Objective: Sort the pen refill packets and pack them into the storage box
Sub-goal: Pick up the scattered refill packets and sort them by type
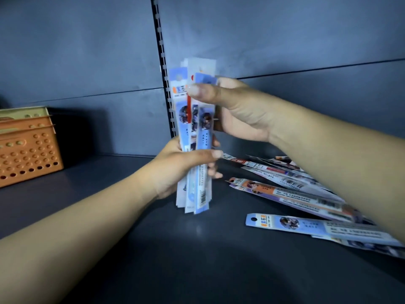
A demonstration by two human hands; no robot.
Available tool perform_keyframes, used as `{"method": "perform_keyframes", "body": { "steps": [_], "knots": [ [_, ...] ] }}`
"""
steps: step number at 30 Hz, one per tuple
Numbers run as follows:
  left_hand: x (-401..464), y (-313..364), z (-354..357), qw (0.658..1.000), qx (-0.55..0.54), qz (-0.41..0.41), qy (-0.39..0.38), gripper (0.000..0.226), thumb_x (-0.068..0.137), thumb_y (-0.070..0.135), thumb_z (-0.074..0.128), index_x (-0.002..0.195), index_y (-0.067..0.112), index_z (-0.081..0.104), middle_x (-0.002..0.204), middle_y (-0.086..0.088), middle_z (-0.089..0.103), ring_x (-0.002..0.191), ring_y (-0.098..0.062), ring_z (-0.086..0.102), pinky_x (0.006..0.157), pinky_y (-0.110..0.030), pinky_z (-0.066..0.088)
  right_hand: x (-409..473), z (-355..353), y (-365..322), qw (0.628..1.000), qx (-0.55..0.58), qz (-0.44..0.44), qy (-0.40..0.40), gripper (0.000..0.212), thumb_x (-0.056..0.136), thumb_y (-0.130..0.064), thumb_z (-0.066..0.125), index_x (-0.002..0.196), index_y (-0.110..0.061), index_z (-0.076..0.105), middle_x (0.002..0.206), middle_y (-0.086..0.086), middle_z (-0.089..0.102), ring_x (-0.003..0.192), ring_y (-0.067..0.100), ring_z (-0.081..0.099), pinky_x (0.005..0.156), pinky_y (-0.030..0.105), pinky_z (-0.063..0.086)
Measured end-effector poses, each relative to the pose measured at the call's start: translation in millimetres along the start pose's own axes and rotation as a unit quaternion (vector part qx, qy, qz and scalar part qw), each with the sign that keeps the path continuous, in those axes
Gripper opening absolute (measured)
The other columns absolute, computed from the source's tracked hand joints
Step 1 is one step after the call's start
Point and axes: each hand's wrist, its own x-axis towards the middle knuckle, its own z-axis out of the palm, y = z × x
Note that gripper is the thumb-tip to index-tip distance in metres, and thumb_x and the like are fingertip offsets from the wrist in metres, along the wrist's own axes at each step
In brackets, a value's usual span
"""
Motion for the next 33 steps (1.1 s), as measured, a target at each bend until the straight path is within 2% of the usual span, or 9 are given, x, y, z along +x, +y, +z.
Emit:
{"method": "perform_keyframes", "body": {
  "steps": [4, 9, 12, 17, 22, 25, 28, 30, 33],
  "knots": [
    [3.2, -3.4, -23.1, 0.998, 0.010, -0.015, 0.060, 0.018, 0.065, 0.007, 0.062, 0.076, 0.013, 0.050, 0.049, 0.004, 0.047, 0.043, -0.011, 0.047, 0.058, -0.026, 0.053, -14.3, -40.0, 5.9, 0.965, -0.180, 0.191, 0.025, 0.028, 0.064, -0.028, 0.064, 0.089, -0.015, 0.059, 0.083, 0.000, 0.063, 0.074, 0.011, 0.059, 0.074, 0.023, 0.049],
    [5.0, -0.7, -30.5, 0.998, 0.036, -0.024, 0.042, 0.019, 0.063, 0.006, 0.064, 0.076, 0.013, 0.051, 0.054, 0.002, 0.049, 0.045, -0.011, 0.050, 0.060, -0.028, 0.055, -35.0, -55.5, 26.2, 0.733, -0.493, 0.459, -0.096, 0.036, 0.072, -0.036, 0.071, 0.091, -0.006, 0.060, 0.067, 0.000, 0.050, 0.063, 0.012, 0.046, 0.056, 0.021, 0.043],
    [5.5, 0.5, -26.2, 0.998, 0.049, -0.027, 0.016, 0.019, 0.063, 0.007, 0.064, 0.076, 0.013, 0.052, 0.053, 0.003, 0.051, 0.047, -0.011, 0.051, 0.063, -0.028, 0.056, -37.0, -54.2, 33.7, 0.695, -0.524, 0.482, -0.093, 0.033, 0.072, -0.038, 0.072, 0.077, -0.011, 0.053, 0.060, 0.000, 0.041, 0.055, 0.012, 0.038, 0.047, 0.019, 0.038],
    [3.4, 1.8, -29.4, 0.998, 0.057, -0.023, 0.012, 0.019, 0.064, 0.008, 0.064, 0.079, 0.013, 0.052, 0.050, 0.005, 0.052, 0.048, -0.011, 0.051, 0.062, -0.027, 0.054, -33.3, -49.4, 36.3, 0.734, -0.469, 0.484, -0.078, 0.024, 0.072, -0.024, 0.074, 0.071, -0.011, 0.054, 0.043, -0.005, 0.043, 0.044, 0.009, 0.034, 0.039, 0.014, 0.031],
    [2.2, -0.2, -34.1, 0.999, 0.047, -0.023, 0.014, 0.017, 0.065, 0.008, 0.063, 0.077, 0.013, 0.053, 0.050, 0.005, 0.052, 0.047, -0.011, 0.051, 0.062, -0.027, 0.055, -26.2, -35.2, 41.2, 0.782, -0.434, 0.443, -0.060, 0.023, 0.074, -0.013, 0.072, 0.061, -0.008, 0.054, 0.032, -0.006, 0.050, 0.040, 0.011, 0.048, 0.040, 0.015, 0.037],
    [2.9, -1.3, -33.3, 1.000, 0.018, -0.016, 0.019, 0.013, 0.066, 0.007, 0.061, 0.074, 0.013, 0.052, 0.050, 0.005, 0.051, 0.045, -0.010, 0.050, 0.060, -0.026, 0.054, -20.0, -31.1, 37.5, 0.846, -0.399, 0.352, 0.021, 0.018, 0.074, -0.012, 0.072, 0.066, -0.006, 0.057, 0.039, -0.001, 0.052, 0.034, 0.010, 0.045, 0.036, 0.012, 0.036],
    [6.6, -2.8, -34.2, 0.998, -0.033, 0.003, 0.045, 0.012, 0.068, 0.011, 0.062, 0.070, 0.015, 0.051, 0.049, 0.005, 0.046, 0.044, -0.010, 0.045, 0.057, -0.025, 0.050, -10.2, -33.0, 29.1, 0.961, -0.157, 0.173, 0.147, 0.012, 0.072, -0.009, 0.070, 0.070, -0.008, 0.058, 0.053, 0.002, 0.061, 0.048, 0.011, 0.055, 0.054, 0.019, 0.046],
    [8.9, -2.3, -36.8, 0.997, -0.067, 0.005, 0.046, 0.020, 0.067, 0.015, 0.069, 0.068, 0.017, 0.049, 0.050, 0.006, 0.043, 0.044, -0.010, 0.044, 0.058, -0.024, 0.049, -4.4, -29.0, 22.5, 0.981, 0.024, 0.090, 0.170, 0.010, 0.070, -0.014, 0.067, 0.071, -0.011, 0.057, 0.049, -0.003, 0.063, 0.046, 0.008, 0.057, 0.053, 0.018, 0.049],
    [7.0, 2.2, -32.7, 0.997, -0.076, 0.004, -0.001, 0.036, 0.053, 0.017, 0.082, 0.074, 0.014, 0.053, 0.051, 0.007, 0.051, 0.045, -0.008, 0.048, 0.055, -0.022, 0.049, 4.2, -16.8, 24.6, 0.980, 0.063, 0.061, 0.178, 0.012, 0.069, -0.020, 0.067, 0.070, -0.013, 0.058, 0.050, -0.004, 0.062, 0.053, 0.011, 0.056, 0.062, 0.024, 0.048]
  ]
}}
